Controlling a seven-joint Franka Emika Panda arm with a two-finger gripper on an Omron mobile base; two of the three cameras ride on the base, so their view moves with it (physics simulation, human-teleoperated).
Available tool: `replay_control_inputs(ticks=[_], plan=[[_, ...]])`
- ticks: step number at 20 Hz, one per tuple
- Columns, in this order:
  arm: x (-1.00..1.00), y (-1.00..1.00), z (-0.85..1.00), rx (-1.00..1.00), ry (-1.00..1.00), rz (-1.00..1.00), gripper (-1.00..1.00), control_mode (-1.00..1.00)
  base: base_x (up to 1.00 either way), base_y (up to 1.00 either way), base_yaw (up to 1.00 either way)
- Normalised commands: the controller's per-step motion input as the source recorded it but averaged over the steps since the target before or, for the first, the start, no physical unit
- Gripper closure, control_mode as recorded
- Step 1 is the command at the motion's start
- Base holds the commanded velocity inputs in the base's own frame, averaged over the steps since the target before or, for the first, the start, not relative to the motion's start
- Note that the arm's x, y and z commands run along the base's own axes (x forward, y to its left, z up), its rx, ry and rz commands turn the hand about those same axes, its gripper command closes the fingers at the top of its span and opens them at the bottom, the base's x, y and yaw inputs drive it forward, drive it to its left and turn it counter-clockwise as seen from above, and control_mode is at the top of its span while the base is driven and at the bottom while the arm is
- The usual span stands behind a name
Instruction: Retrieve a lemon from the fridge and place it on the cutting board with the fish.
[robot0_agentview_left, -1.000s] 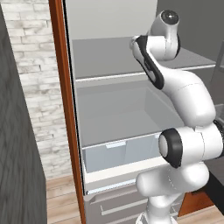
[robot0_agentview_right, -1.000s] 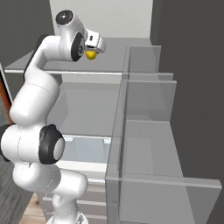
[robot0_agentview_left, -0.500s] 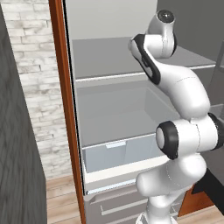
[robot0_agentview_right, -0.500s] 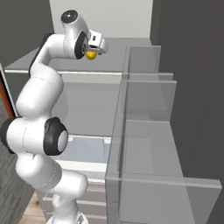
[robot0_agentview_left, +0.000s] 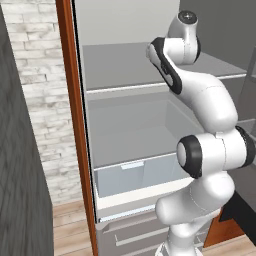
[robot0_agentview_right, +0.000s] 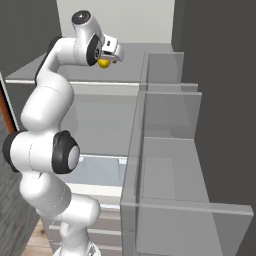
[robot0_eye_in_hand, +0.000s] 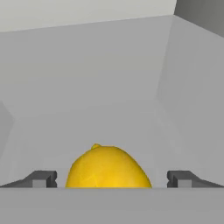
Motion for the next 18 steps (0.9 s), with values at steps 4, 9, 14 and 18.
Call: replay_control_inputs(ticks=[4,9,14,18], plan=[[0.0,0.0,-0.07,0.0,0.03,0.0,1.0,-1.0,0.0,0.0,0.0],[0.0,0.0,-0.02,0.0,0.01,0.0,1.0,-1.0,0.0,0.0,0.0],[-0.19,0.0,0.0,0.0,-0.04,0.0,1.0,-1.0,0.0,0.0,0.0],[-0.54,0.0,0.0,0.0,-0.21,0.0,1.0,-1.0,0.0,0.0,0.0]])
